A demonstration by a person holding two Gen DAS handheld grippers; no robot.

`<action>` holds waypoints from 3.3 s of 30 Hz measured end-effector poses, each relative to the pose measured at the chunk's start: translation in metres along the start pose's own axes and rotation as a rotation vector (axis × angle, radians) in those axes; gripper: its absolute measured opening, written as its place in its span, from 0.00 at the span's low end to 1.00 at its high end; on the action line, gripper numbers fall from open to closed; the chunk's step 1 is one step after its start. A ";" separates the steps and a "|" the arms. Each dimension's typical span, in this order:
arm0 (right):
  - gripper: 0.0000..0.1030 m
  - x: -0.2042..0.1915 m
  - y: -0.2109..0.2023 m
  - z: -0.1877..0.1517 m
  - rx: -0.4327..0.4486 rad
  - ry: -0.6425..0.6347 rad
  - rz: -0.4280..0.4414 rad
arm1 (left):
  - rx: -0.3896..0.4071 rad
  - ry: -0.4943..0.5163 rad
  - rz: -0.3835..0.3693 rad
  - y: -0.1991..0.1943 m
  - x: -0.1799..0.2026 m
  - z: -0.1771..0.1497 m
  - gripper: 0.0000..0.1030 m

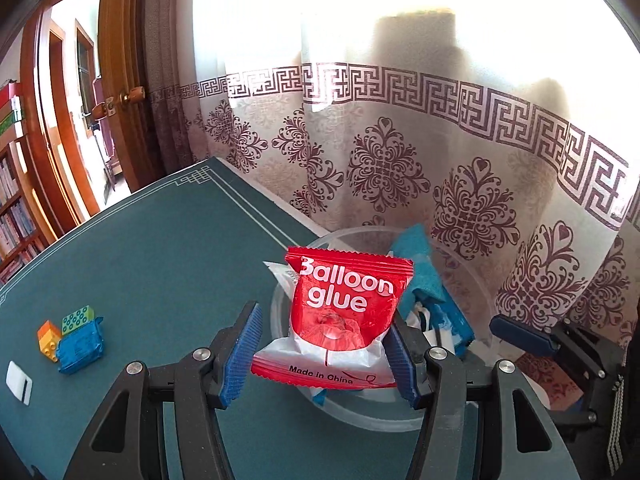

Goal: Organize objects
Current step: 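Carry the glue packet into the bowl and open the left gripper, then move both grippers back from the bowl toward the toy blocks, then grasp the orange-and-yellow toy block with the left gripper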

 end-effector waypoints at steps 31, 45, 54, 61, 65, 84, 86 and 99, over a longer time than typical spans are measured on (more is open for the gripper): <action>0.50 -0.010 0.005 -0.007 -0.011 -0.017 0.002 | -0.016 -0.071 -0.036 0.024 -0.014 0.008 0.97; 0.58 -0.025 -0.001 -0.002 0.015 -0.024 0.009 | -0.026 -0.156 0.048 0.016 -0.058 -0.009 1.00; 0.60 -0.049 0.003 -0.002 0.002 -0.065 0.039 | -0.026 -0.190 0.116 0.011 -0.091 -0.023 1.00; 0.60 -0.079 0.007 0.004 0.013 -0.132 0.080 | -0.010 -0.196 0.185 0.003 -0.117 -0.033 0.99; 0.60 -0.099 0.010 0.008 0.015 -0.165 0.114 | -0.014 -0.221 0.208 0.001 -0.133 -0.040 1.00; 0.61 -0.165 0.060 0.006 -0.092 -0.213 0.285 | -0.054 -0.353 0.367 0.003 -0.227 -0.078 0.99; 0.61 -0.170 0.066 0.007 -0.100 -0.212 0.294 | -0.058 -0.369 0.389 0.004 -0.239 -0.080 0.99; 0.61 -0.185 0.099 0.009 -0.162 -0.175 0.345 | -0.103 -0.460 0.470 0.026 -0.296 -0.087 0.99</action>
Point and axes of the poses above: each gripper's, at about its wrist camera, not at the fingertips, and y roughly the way its jaws point, x to its right, z to its top, the point moved 3 cm from there along y, roughly the way its jaws point, and after that the axes turned 9 degrees about z, right-handed, at the moved point
